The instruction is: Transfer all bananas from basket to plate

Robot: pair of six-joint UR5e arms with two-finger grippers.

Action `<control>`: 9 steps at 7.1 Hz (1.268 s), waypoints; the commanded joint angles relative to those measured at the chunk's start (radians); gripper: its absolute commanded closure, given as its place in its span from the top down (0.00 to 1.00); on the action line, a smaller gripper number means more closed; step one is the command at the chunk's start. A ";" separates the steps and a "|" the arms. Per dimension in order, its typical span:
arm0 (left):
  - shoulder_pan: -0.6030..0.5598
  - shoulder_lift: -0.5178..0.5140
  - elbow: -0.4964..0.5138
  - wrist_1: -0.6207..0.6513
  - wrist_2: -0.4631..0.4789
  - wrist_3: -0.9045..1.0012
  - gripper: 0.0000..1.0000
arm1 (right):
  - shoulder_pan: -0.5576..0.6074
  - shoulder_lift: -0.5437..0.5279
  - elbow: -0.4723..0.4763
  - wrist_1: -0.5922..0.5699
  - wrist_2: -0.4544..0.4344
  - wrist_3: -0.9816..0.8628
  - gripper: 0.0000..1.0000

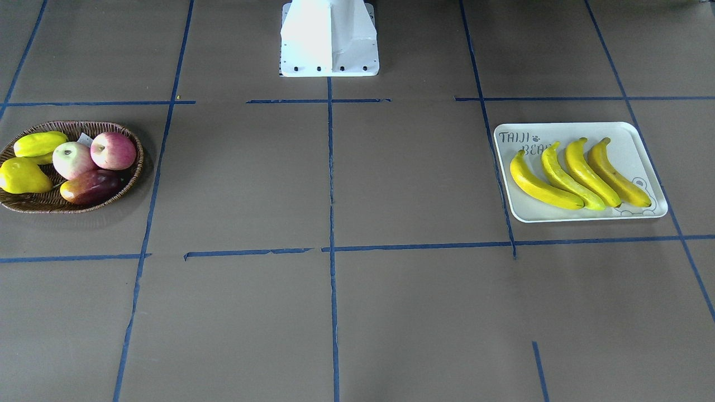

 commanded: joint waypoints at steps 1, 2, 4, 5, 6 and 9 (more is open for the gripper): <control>0.000 -0.002 0.000 0.000 0.002 0.000 1.00 | 0.014 -0.002 -0.002 0.000 0.000 -0.008 1.00; 0.000 -0.005 0.000 0.000 0.003 0.000 1.00 | 0.017 -0.002 -0.002 0.000 0.000 -0.008 1.00; 0.000 -0.007 0.000 0.000 0.003 -0.002 1.00 | 0.022 -0.005 0.000 0.000 0.000 -0.008 1.00; 0.000 -0.010 0.000 0.000 0.003 0.000 1.00 | 0.020 -0.005 -0.002 0.000 0.000 -0.006 1.00; 0.000 -0.010 0.000 0.000 0.005 0.000 1.00 | 0.025 -0.004 -0.002 0.000 0.000 -0.006 1.00; 0.000 -0.013 0.001 0.000 0.005 0.000 1.00 | 0.026 0.000 -0.002 0.002 0.000 -0.006 1.00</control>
